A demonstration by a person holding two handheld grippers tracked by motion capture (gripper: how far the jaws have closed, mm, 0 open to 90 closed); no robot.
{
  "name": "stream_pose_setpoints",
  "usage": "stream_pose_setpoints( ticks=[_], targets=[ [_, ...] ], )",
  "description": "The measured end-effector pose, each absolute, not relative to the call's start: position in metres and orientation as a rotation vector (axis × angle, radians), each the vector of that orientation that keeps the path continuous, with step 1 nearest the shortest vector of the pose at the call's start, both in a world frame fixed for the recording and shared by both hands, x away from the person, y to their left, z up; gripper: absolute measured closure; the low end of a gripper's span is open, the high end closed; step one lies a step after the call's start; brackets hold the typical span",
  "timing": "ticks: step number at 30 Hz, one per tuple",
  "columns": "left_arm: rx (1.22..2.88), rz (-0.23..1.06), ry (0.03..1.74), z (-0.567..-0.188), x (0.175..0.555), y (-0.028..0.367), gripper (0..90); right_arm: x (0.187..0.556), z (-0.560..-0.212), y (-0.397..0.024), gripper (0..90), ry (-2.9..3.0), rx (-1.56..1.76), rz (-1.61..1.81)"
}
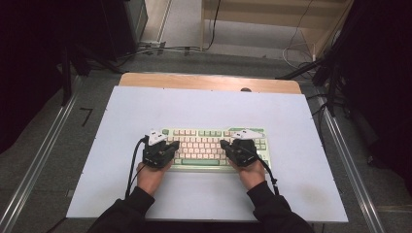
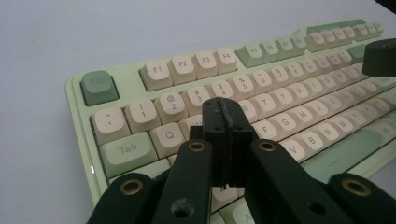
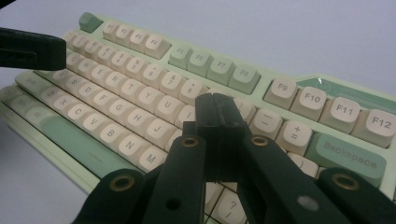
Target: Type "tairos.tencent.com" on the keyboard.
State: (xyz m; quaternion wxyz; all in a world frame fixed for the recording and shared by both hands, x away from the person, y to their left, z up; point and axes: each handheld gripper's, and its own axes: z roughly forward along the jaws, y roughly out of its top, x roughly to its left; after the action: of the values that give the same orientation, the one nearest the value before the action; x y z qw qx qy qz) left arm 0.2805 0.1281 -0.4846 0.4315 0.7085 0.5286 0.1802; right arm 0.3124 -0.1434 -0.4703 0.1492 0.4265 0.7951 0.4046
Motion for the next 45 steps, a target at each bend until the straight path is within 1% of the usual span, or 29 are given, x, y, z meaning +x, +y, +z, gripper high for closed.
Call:
stream_pose_setpoints(
  ticks=[26,45],
  targets=[
    [1.766,0.449,1.317,-0.485,0.28,0.128,90.0,0.299,-0.479,-0.151,87.5,2.344,1.222,1.123],
    [1.768,0.446,1.315,-0.485,0.28,0.128,90.0,0.297,-0.486,-0.15,87.6,2.361,1.217,1.085]
  ],
)
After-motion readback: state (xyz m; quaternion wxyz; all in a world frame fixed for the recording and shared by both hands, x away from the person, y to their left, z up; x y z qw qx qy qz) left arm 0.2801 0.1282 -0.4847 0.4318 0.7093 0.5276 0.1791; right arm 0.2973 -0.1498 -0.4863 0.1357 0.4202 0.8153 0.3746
